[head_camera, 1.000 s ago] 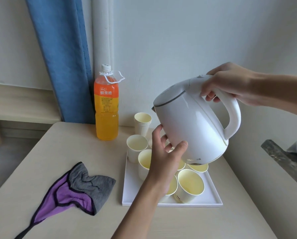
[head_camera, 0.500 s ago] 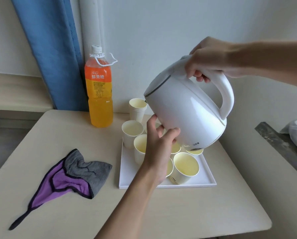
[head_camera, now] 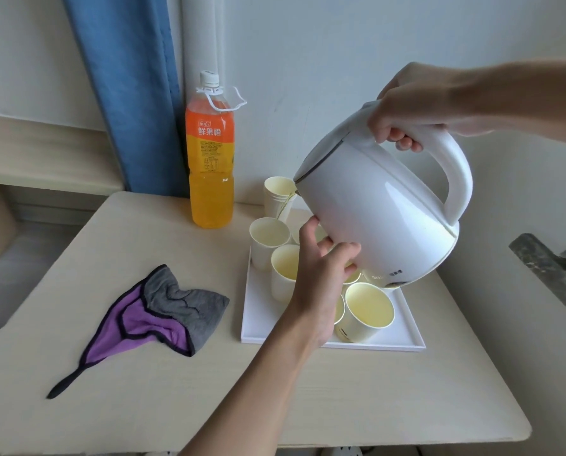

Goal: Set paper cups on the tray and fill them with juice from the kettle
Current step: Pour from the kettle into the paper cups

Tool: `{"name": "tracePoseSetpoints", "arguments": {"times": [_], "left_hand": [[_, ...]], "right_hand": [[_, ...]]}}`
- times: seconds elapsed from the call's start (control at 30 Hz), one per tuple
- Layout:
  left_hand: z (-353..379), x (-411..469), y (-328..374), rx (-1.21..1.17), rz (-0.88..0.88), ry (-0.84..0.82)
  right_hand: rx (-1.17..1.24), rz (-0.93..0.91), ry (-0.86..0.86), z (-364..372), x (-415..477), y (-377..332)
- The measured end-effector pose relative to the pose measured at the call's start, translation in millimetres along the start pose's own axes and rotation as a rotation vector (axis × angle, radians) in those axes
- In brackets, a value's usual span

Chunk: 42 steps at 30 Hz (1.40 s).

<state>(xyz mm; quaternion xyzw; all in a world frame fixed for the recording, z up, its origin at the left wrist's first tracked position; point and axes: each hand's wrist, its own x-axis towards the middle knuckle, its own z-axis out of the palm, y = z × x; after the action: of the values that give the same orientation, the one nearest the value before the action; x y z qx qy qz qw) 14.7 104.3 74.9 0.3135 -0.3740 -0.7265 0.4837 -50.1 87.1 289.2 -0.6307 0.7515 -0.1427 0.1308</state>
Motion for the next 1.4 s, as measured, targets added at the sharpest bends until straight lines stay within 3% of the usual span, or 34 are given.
{"name": "tracePoseSetpoints", "arguments": {"times": [1.4], "left_hand": [[2.4,-0.8,-8.0,-0.032,-0.044,0.024]], "right_hand": [[-0.084,-0.019,-0.072,-0.8,19.7,18.6]]}}
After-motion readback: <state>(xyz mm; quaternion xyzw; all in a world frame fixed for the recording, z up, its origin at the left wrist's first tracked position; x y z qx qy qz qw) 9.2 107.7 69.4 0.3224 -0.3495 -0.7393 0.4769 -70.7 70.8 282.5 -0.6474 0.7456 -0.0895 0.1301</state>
